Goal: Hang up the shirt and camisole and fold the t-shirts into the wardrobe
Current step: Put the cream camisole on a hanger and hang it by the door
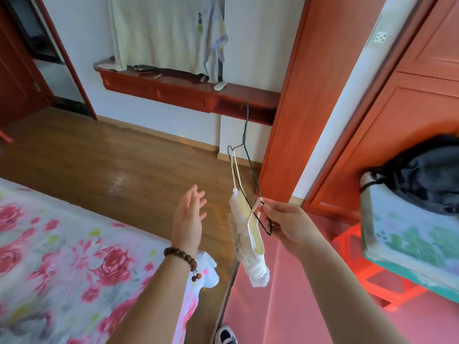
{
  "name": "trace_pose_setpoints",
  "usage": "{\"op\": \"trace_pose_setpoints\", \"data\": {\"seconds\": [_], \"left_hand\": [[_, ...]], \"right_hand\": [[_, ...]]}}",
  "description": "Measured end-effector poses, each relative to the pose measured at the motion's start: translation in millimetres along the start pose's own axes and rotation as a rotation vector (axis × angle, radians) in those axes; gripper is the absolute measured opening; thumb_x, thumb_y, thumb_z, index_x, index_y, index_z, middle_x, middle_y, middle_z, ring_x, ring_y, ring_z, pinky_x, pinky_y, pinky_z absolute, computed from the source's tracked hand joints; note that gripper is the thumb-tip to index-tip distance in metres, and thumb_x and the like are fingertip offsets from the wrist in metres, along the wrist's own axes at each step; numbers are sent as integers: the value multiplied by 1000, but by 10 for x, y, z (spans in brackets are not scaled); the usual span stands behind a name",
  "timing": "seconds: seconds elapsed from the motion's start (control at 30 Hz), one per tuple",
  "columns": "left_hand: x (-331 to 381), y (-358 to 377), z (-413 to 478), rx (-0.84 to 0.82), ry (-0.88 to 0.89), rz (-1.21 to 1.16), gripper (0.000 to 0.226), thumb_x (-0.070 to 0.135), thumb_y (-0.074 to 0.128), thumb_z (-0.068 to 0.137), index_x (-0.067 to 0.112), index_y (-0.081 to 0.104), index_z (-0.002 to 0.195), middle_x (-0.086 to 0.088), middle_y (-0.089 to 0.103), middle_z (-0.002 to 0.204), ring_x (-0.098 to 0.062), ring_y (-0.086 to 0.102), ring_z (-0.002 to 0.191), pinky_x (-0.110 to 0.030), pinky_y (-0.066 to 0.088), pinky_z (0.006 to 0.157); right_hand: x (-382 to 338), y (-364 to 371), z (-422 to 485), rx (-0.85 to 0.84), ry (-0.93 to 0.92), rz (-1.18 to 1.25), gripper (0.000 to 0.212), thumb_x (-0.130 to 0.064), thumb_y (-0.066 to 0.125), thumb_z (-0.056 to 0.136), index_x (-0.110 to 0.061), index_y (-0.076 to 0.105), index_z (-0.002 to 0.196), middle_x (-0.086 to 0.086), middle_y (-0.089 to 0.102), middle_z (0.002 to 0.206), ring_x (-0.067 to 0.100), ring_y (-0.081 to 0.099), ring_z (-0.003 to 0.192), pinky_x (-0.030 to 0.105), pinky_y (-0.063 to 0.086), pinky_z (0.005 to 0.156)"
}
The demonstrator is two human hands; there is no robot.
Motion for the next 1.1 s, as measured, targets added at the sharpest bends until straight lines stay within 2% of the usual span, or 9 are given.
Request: {"op": "trace_pose_setpoints", "data": {"seconds": [0.1,0.23,0.37,0.5,0.6,0.77,0.9,0.97,1.1], "left_hand": [[-61,129,490,43,-40,-11,46,44,36,100,21,46,138,3,56,130,-8,57,115,-32,50,93],[-33,166,1030,120,-60,-16,45,44,37,99,22,46,137,4,56,131,-9,56,116,-35,50,95],[-53,28,1447,197,-80,-4,44,44,37,100,23,47,137,6,55,130,-10,56,116,-33,49,94],[-131,-175,1841,293,-104,-10,33,44,35,100,30,50,125,8,56,124,-9,55,115,-30,49,93],[-188,-302,2174,377,-116,-29,28,42,34,101,31,50,122,9,57,122,-7,55,112,-28,49,90],[-253,-486,2828,541,-120,-47,40,38,35,102,21,49,135,11,57,121,-4,55,111,-20,47,83],[-154,-643,3297,733,-116,-105,43,48,42,97,24,52,131,18,60,113,3,56,105,-14,44,73],[-82,-730,3474,819,-104,-125,42,48,42,97,26,53,131,17,60,113,2,56,106,-15,45,74],[5,-939,3783,926,-100,-109,44,49,41,97,26,52,132,18,59,115,-2,56,109,-24,49,86]], "right_hand": [[-99,37,492,-18,41,3,17,-1,54,93,4,68,84,10,51,62,17,43,55,30,36,62],[-291,189,1075,-69,59,-18,20,-1,53,93,3,64,76,8,51,59,17,43,52,25,38,55],[-457,438,1642,-158,56,-17,28,-1,51,94,-1,59,68,9,48,60,20,42,56,23,39,54],[-525,707,2241,-226,58,-43,31,-4,50,96,-4,61,66,8,48,63,16,43,57,19,40,52],[-548,935,2720,-308,64,-119,39,-8,49,97,-8,62,60,9,48,62,16,44,58,23,41,57],[-691,1393,3542,-444,83,-189,28,-10,47,98,7,59,79,5,51,61,12,48,59,27,41,66],[-907,1867,4214,-587,112,-242,32,-8,47,98,4,56,69,10,50,64,13,51,65,22,49,63],[-1036,2124,4497,-648,110,-257,35,-8,48,97,-3,59,65,12,48,69,17,49,69,20,50,62],[-1177,2687,4942,-795,127,-267,38,-10,50,97,-10,64,61,12,47,67,25,42,69,28,44,65]]}}
Point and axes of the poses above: each hand's wrist, its own z-axis towards the middle knuckle, its own y-axis out of the palm, x = y × z, the point moved 9 cm from there along z, towards the middle knuckle
